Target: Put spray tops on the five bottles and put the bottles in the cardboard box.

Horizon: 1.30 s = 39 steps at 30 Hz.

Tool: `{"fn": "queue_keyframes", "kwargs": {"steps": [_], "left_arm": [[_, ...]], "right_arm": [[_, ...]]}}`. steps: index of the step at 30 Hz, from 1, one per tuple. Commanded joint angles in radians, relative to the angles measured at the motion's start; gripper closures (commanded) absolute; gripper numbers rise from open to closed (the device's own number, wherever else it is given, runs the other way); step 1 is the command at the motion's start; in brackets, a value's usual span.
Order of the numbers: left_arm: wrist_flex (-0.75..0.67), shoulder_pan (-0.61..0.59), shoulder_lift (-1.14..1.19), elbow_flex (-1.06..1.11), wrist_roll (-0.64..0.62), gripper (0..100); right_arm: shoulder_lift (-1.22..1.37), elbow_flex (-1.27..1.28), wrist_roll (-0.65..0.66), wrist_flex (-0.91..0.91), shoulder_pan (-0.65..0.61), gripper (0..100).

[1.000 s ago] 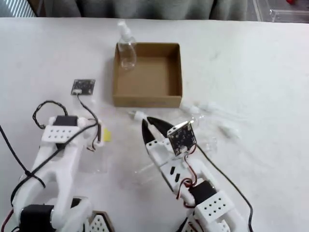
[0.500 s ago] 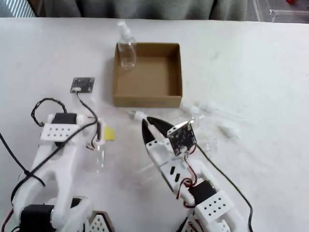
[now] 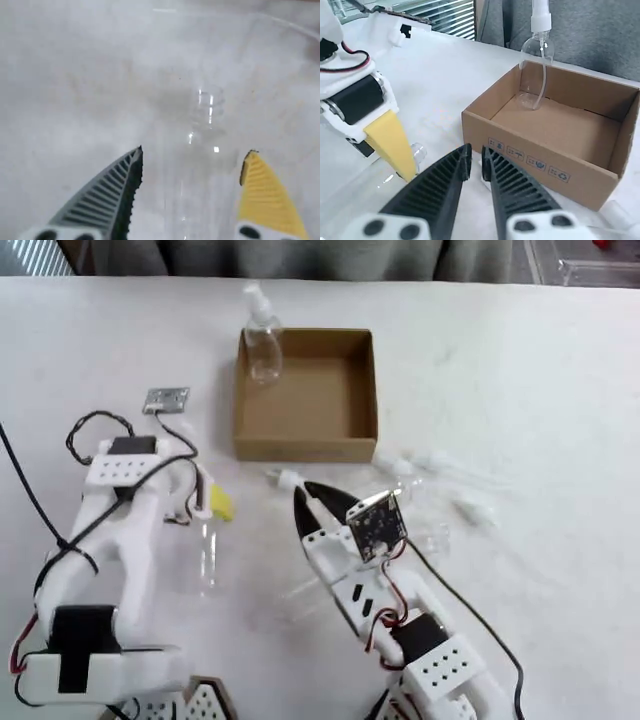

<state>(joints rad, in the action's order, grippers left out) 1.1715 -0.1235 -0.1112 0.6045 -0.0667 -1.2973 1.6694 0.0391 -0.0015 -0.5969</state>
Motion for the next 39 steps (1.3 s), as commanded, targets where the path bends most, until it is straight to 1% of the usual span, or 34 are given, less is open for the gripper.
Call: {"fn": "queue_keyframes", "kwargs": {"steps": [1, 5, 14, 18, 26, 39], "left_arm": [[0.015, -0.004, -0.002, -0.049, 0.003, 69], [0.037, -0.004, -0.002, -0.051, -0.064, 69], [0.032, 0.070, 0.007, -0.035, -0.074, 69], [-0.006, 0.067, 0.007, -0.029, -0.072, 69], [-0.031, 0.067, 0.008, -0.028, -0.066, 69], [-0.034, 0.061, 0.010, -0.028, -0.066, 69]], "right_arm": [[-0.008, 0.005, 0.011, 0.007, 0.002, 97.1], [-0.007, 0.005, 0.012, 0.007, 0.002, 97.1], [-0.008, 0.005, 0.012, 0.007, 0.002, 97.1], [-0.005, 0.005, 0.012, 0.007, 0.002, 97.1], [-0.005, 0.005, 0.012, 0.007, 0.001, 97.1], [-0.004, 0.005, 0.012, 0.007, 0.001, 97.1]]}}
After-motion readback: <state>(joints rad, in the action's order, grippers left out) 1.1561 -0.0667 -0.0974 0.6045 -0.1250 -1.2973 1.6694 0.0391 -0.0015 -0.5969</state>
